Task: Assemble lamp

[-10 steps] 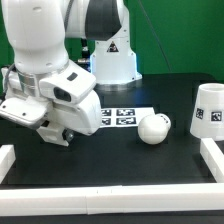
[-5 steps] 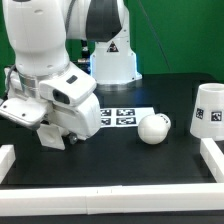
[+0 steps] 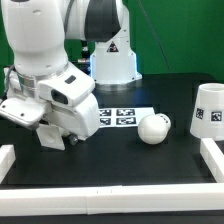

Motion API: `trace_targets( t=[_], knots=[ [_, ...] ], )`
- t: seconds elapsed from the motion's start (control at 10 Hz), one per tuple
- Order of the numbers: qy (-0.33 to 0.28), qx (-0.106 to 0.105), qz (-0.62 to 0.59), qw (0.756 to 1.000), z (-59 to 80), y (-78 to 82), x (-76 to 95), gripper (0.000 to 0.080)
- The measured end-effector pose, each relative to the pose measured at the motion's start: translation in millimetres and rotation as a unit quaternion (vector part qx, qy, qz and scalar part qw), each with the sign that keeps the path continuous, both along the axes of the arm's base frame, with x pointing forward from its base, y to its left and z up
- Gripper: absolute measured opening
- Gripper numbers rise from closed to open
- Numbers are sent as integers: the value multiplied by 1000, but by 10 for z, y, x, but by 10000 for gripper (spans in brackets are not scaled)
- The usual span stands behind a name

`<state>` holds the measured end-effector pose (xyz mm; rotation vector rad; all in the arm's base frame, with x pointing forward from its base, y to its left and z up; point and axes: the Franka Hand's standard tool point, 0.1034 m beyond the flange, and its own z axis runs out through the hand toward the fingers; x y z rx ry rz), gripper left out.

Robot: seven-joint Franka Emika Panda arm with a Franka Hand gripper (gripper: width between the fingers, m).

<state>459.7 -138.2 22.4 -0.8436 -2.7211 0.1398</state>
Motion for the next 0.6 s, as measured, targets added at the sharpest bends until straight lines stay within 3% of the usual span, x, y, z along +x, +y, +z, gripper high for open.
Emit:
trace_targets(
  t=[0.4, 0.6],
  knots=[
    [-33, -16, -18, 999, 441, -35, 81, 698],
    [-58, -36, -79, 995, 628, -72, 161, 698]
  ],
)
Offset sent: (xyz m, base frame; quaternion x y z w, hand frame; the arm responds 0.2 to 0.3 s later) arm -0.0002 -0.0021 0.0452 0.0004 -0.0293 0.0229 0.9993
